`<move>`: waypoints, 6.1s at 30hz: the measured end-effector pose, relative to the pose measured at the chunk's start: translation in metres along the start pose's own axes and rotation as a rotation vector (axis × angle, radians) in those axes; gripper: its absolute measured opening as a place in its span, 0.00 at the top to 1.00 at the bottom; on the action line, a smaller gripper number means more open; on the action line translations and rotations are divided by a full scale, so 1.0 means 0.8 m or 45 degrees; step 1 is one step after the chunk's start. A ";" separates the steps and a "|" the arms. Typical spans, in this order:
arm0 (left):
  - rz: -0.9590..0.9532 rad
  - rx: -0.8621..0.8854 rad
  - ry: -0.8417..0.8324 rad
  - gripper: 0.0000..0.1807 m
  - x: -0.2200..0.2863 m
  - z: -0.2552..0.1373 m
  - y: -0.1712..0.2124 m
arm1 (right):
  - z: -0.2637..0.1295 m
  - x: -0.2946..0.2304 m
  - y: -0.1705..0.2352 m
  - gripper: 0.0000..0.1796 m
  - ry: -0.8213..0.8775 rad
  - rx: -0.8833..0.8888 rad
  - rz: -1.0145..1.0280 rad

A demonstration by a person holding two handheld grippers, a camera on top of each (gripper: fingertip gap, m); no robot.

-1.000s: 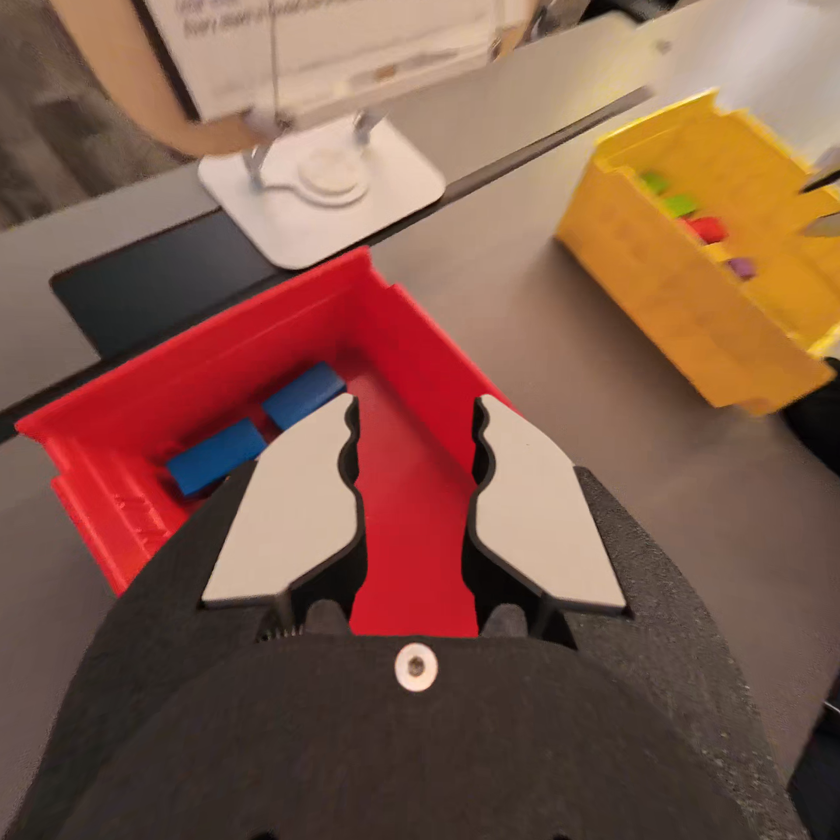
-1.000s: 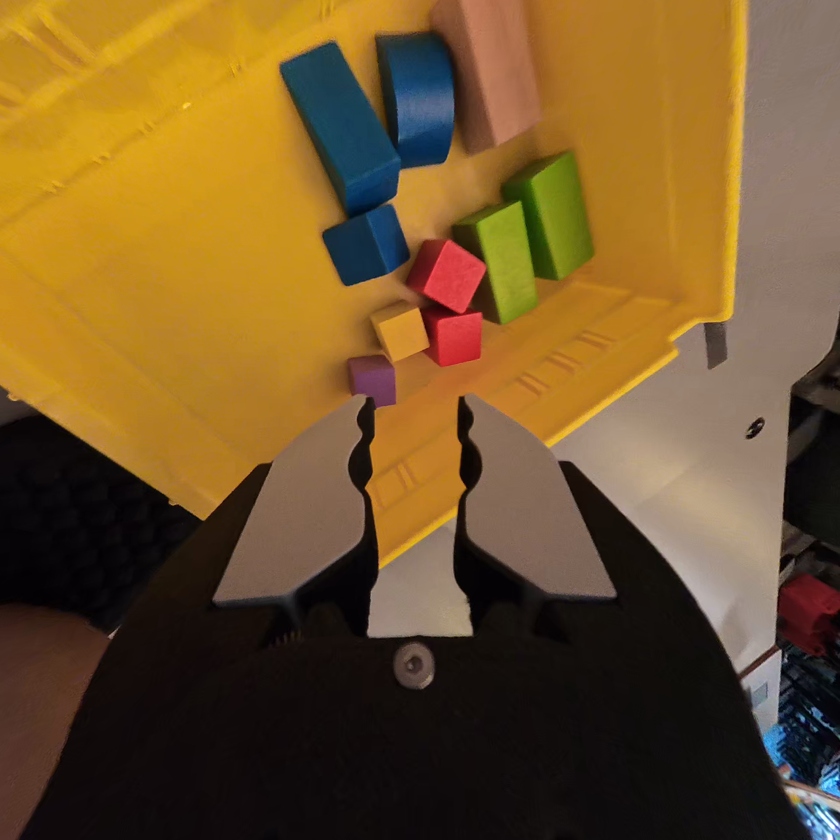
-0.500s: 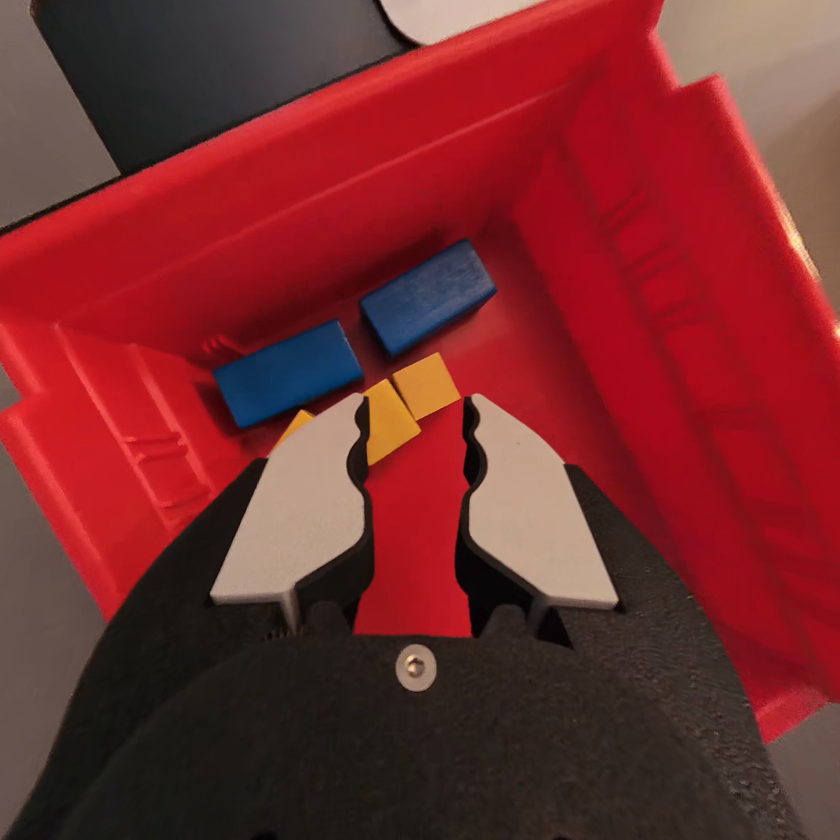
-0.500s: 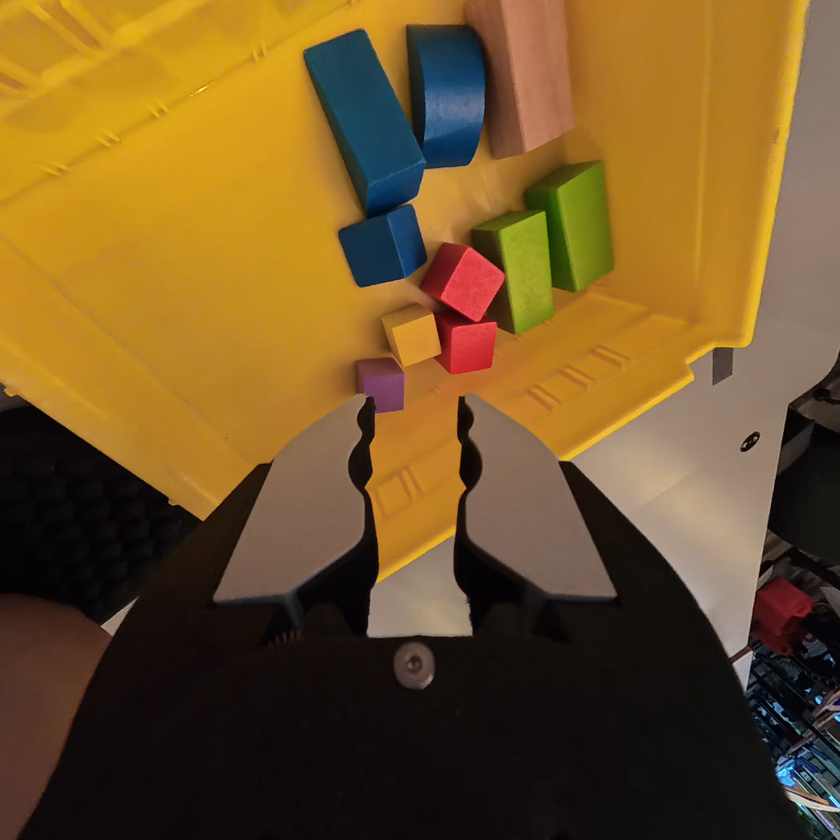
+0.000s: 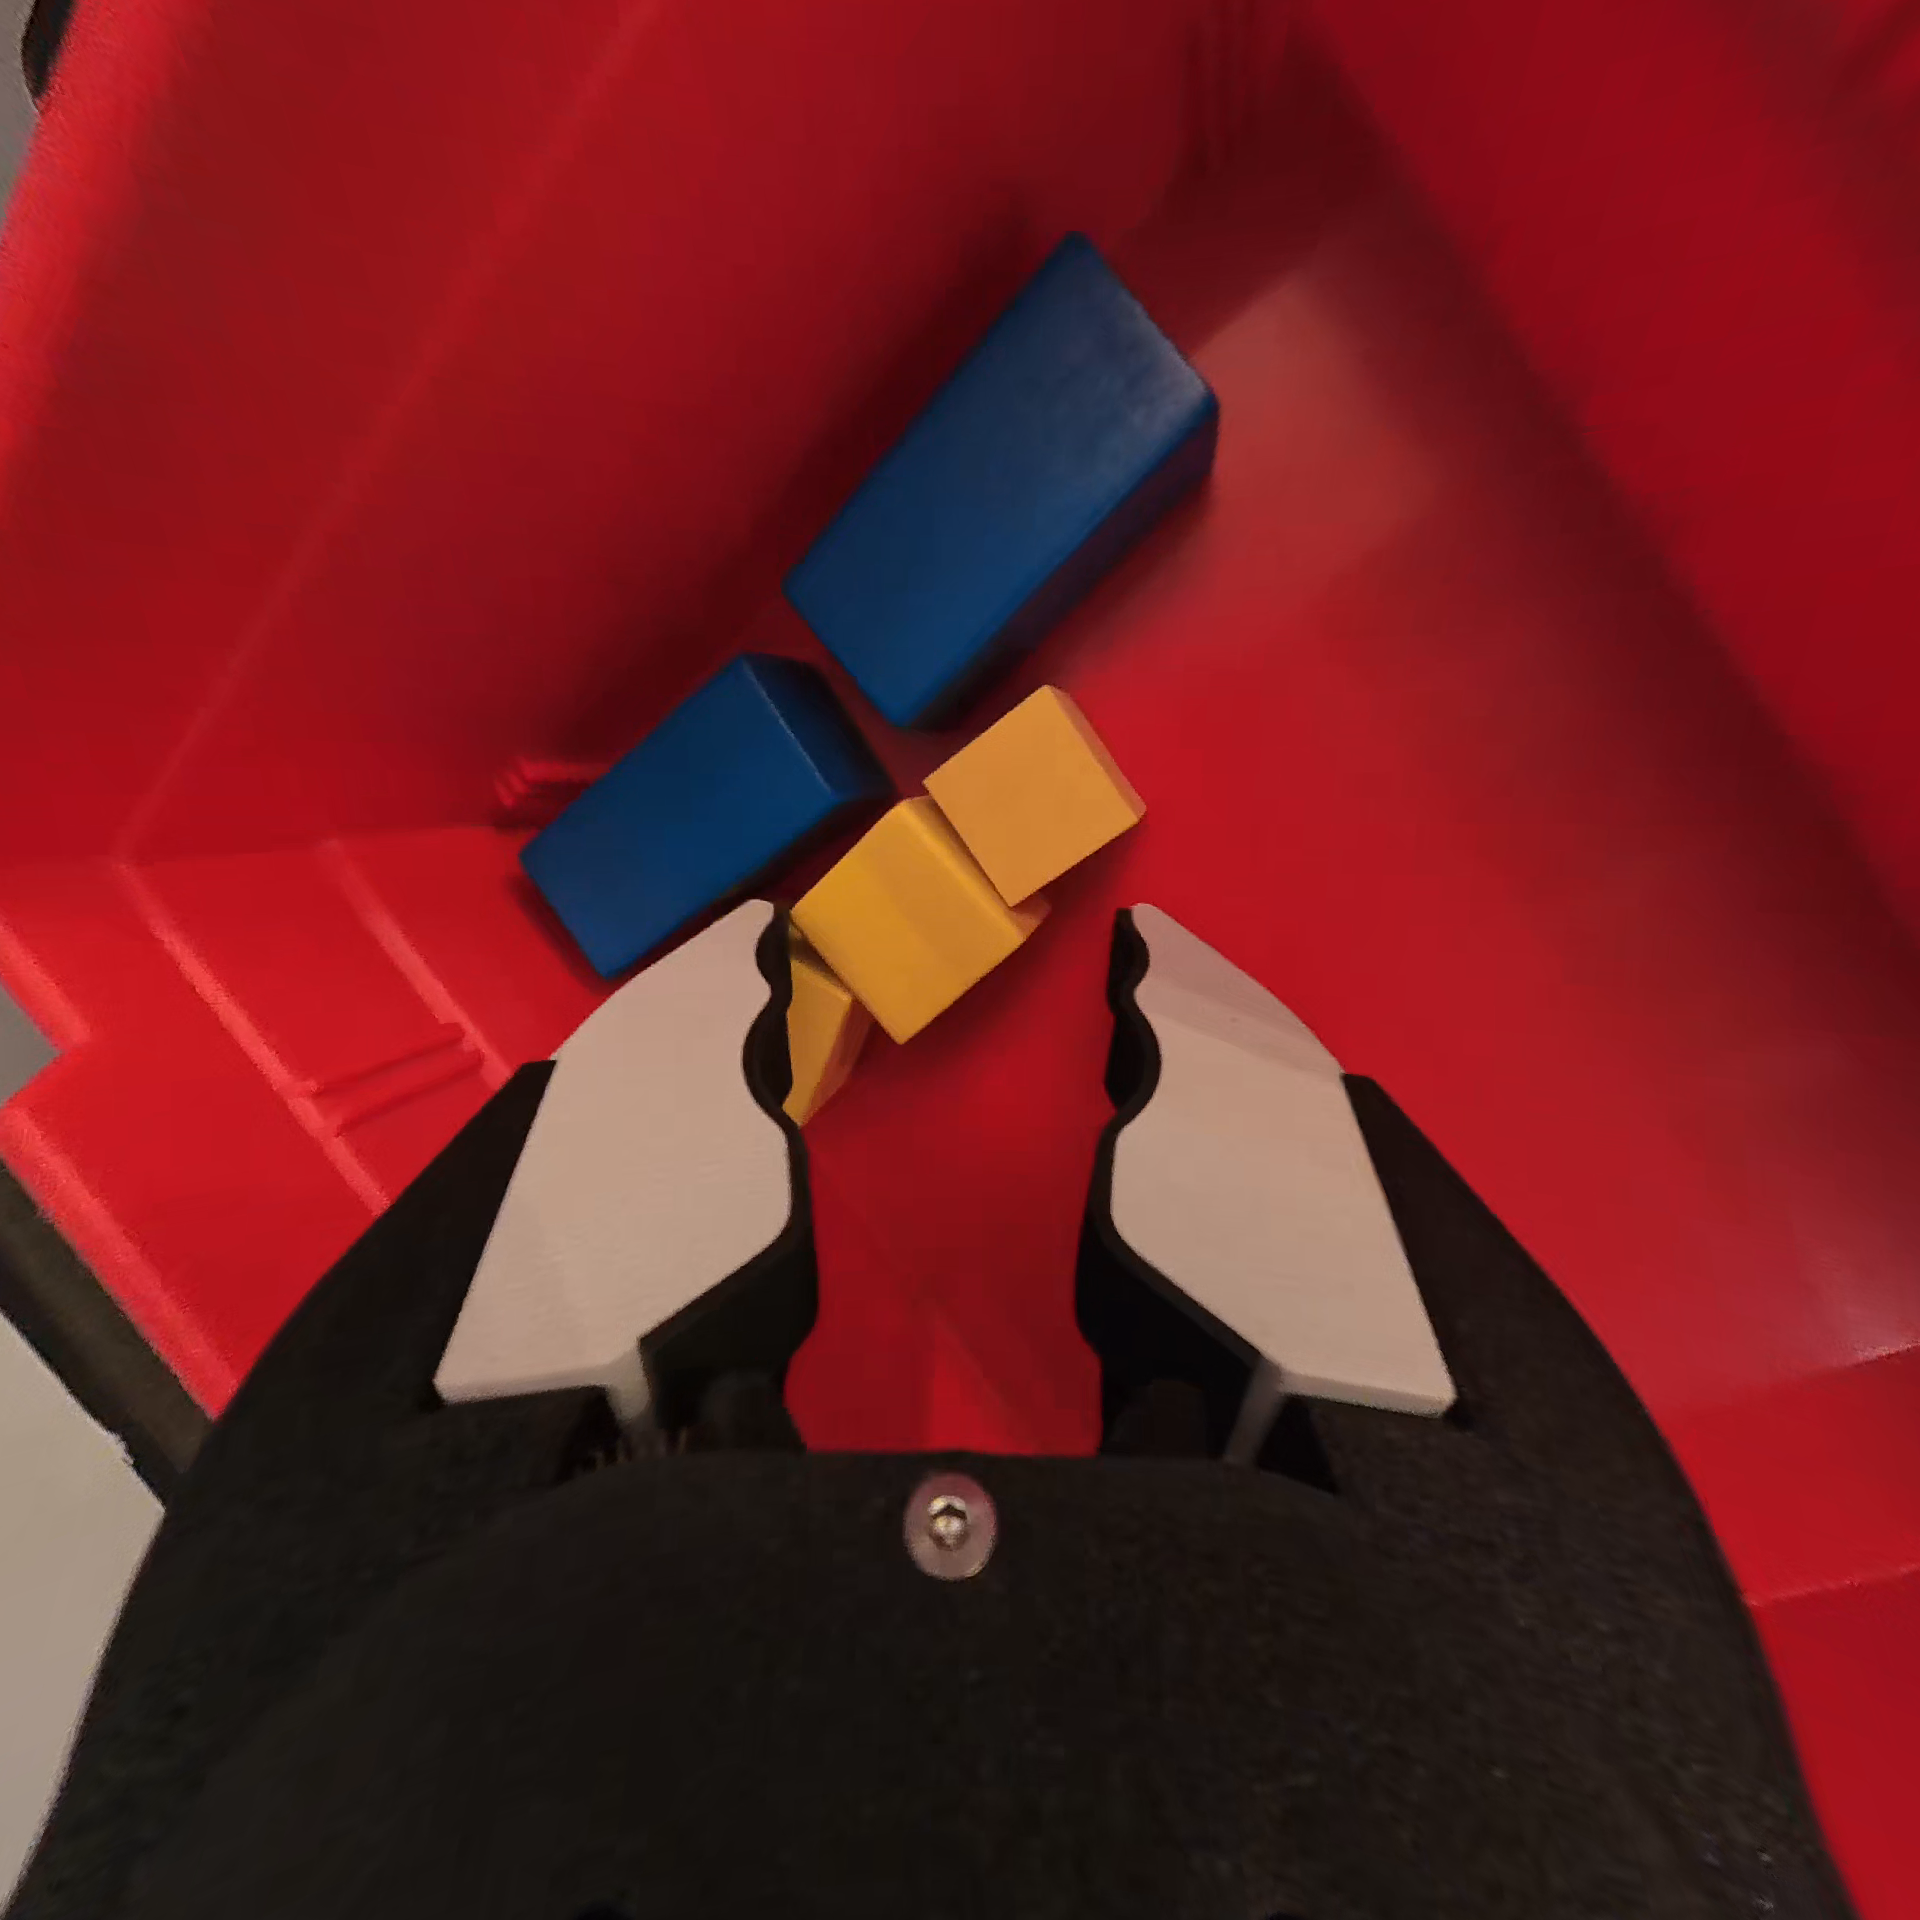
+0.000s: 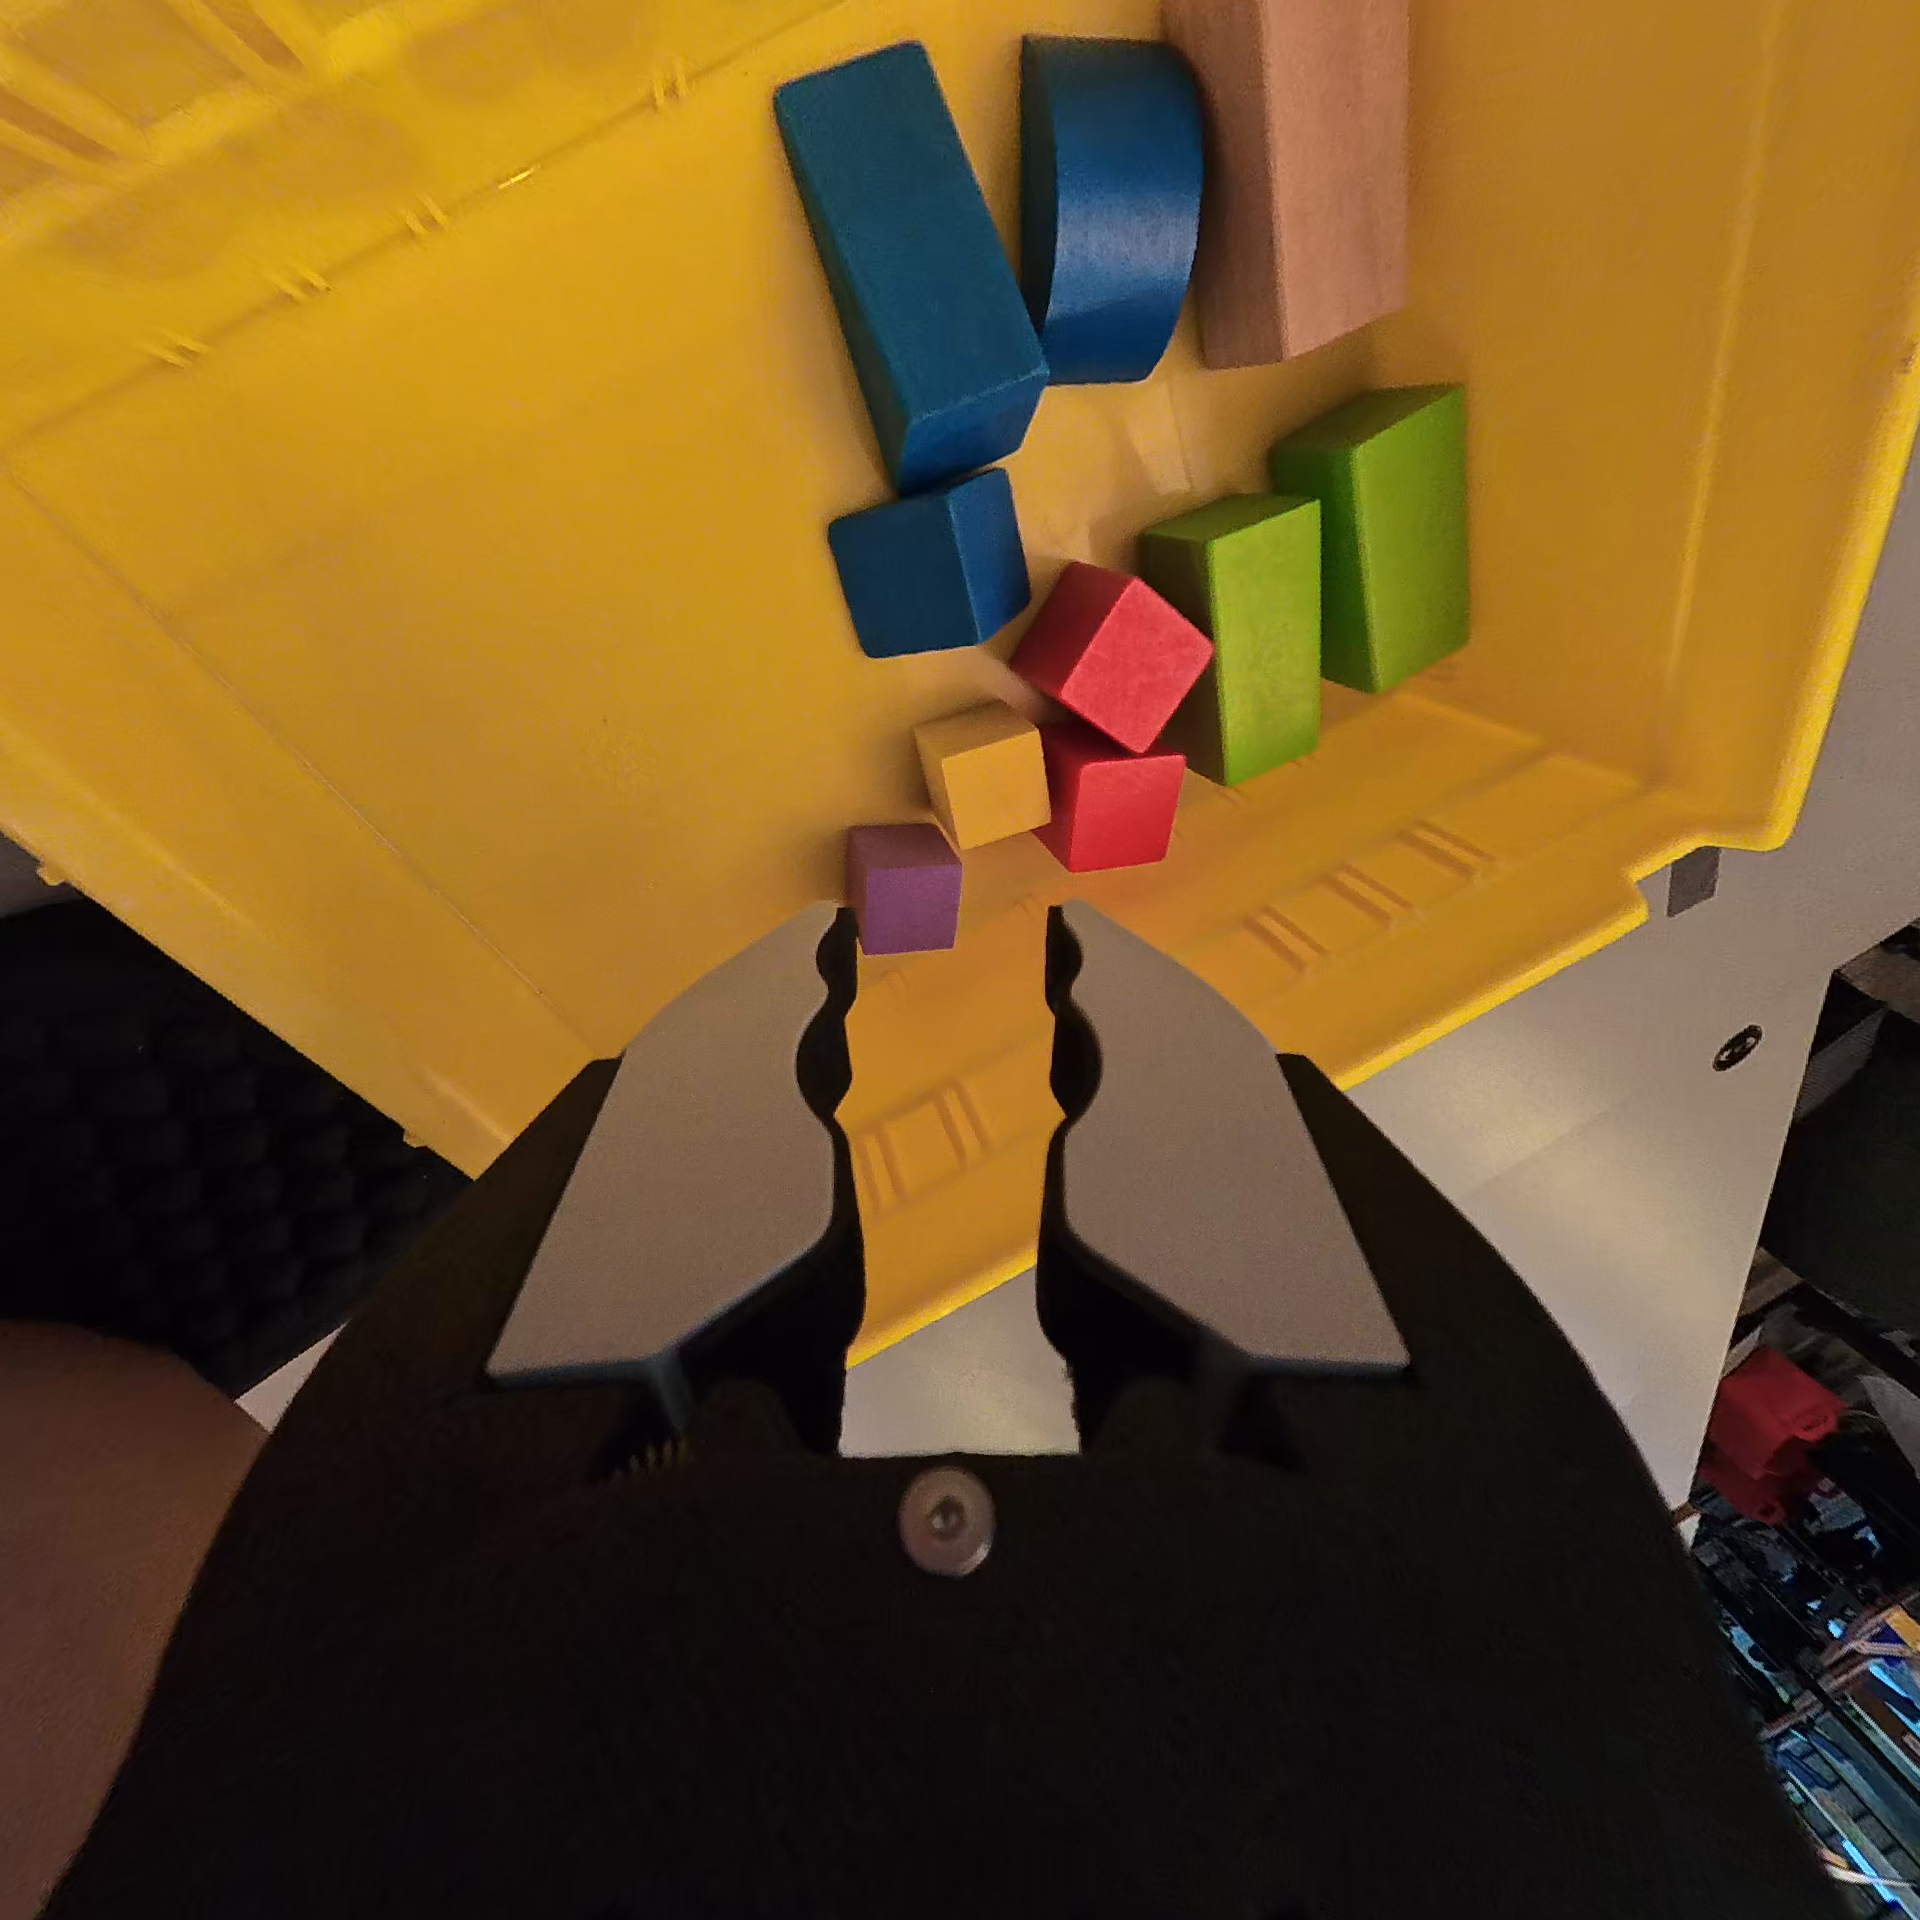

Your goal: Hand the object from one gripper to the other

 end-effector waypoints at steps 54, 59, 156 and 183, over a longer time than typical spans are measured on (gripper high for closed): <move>0.021 0.119 0.416 0.80 0.029 -0.070 0.005 | -0.014 -0.001 -0.011 0.84 0.086 0.035 -0.024; 0.183 0.484 0.677 0.81 0.070 -0.165 -0.009 | -0.087 0.010 -0.053 0.84 0.437 0.435 -0.008; -0.733 -0.038 -0.004 0.77 -0.032 -0.016 0.022 | 0.005 -0.012 -0.029 0.81 0.009 0.124 -0.218; -0.654 0.043 -0.064 0.80 -0.041 -0.036 0.016 | 0.004 -0.014 -0.030 0.81 0.010 0.118 -0.236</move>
Point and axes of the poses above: each gripper's, where its closed fingertips meet, z out along the fingers, y out of its underside, x = y × z across the jaws, the point moved 6 cm from there along -z, back along the fingers, and after that the axes turned 8 degrees about -x, right-handed, at the moved point
